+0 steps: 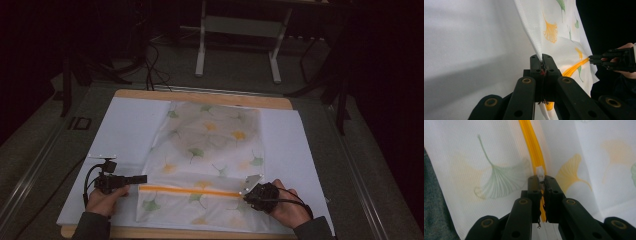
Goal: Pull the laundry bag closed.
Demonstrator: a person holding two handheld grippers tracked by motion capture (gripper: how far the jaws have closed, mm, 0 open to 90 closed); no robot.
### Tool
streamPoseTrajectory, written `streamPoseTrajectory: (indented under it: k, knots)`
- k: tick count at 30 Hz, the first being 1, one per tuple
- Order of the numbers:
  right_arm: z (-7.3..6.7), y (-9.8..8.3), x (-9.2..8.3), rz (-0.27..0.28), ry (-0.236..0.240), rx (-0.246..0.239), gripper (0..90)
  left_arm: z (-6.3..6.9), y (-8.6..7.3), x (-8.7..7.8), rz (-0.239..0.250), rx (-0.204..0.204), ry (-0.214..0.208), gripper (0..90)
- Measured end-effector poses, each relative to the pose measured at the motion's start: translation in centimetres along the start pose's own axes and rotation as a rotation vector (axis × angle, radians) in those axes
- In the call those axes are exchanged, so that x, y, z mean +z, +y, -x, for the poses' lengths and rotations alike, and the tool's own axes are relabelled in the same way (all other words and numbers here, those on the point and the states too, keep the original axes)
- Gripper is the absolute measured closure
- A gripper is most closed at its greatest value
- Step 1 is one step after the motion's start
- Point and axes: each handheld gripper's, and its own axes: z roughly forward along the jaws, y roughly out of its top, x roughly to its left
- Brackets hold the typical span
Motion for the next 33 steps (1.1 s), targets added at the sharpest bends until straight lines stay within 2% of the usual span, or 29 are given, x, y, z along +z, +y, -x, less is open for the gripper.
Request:
streamPoseTrajectory:
  k: [22,28,33]
  knots:
    - [1.1,-2.8,-0.8,-0.024,-0.015,0.061,84.5,-0.1,0.0,0.0,-0.002,-0.003,0.0,89.0]
    - [1.6,-4.1,-1.2,-0.031,-0.025,0.098,84.5,-0.1,0.0,0.0,-0.003,-0.003,0.0,89.0]
    - [1.8,-4.6,-1.4,-0.034,-0.027,0.111,84.5,-0.1,-0.1,0.1,-0.004,-0.004,-0.002,89.0]
